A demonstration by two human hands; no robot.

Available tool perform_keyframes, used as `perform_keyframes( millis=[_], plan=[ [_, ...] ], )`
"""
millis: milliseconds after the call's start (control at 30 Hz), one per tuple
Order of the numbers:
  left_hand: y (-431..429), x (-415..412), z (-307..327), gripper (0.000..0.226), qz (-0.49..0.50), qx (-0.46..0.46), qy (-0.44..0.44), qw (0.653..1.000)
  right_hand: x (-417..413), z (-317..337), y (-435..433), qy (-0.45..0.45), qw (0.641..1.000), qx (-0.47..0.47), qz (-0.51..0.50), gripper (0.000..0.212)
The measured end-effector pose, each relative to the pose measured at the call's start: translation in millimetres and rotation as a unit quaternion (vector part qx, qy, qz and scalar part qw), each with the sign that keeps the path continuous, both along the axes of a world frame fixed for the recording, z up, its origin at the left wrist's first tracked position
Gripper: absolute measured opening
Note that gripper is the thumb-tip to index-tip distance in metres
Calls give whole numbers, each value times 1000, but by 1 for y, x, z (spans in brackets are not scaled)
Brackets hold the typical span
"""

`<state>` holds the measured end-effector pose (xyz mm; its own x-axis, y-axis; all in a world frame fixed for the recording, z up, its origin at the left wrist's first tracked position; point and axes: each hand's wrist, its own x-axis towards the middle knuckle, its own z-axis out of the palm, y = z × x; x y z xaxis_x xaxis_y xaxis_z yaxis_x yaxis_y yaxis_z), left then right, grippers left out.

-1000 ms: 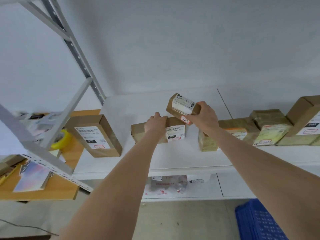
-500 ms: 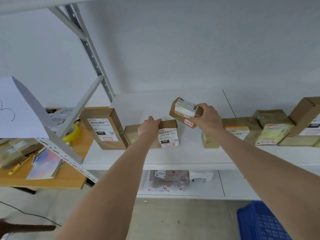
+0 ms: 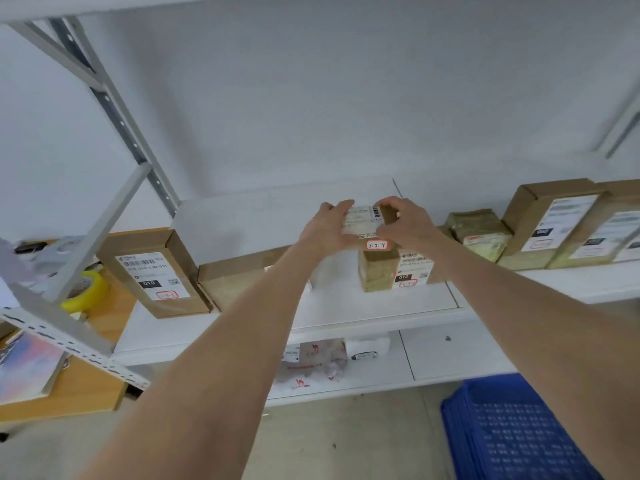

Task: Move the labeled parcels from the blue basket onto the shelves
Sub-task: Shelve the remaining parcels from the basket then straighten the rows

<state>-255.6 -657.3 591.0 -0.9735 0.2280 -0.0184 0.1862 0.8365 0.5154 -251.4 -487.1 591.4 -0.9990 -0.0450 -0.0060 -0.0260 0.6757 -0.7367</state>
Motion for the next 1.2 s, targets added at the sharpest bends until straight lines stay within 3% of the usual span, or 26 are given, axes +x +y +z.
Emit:
perform_keyframes(
  millis=[100,200,400,500,633,967,1133,1200],
  plan=[
    [24,-3,-2,66,74,49,15,996,0,-1,38,9,998,8,-54,82],
    [37,-5,-5,62,103,82,12,991,-2,-12,65,8,992,100,-76,90],
    [44,-7,-14,61,133,98,20,986,-8,-39,58,-41,943,317,91,104],
    [28,-9,-15,62,141,95,25,985,-16,-53,53,-39,910,392,127,94],
    [-9,-11,-18,64,165,86,8,983,-19,-63,31,-5,922,365,125,70],
    [-61,-12,-36,63,202,218,-52,953,-17,-66,-37,-11,940,322,112,65],
    [-64,-11,-34,63,163,190,-78,965,-10,-70,-54,18,940,323,107,64],
    [-63,-11,-31,62,143,161,-77,974,-10,-69,-52,6,944,314,104,77]
  ],
)
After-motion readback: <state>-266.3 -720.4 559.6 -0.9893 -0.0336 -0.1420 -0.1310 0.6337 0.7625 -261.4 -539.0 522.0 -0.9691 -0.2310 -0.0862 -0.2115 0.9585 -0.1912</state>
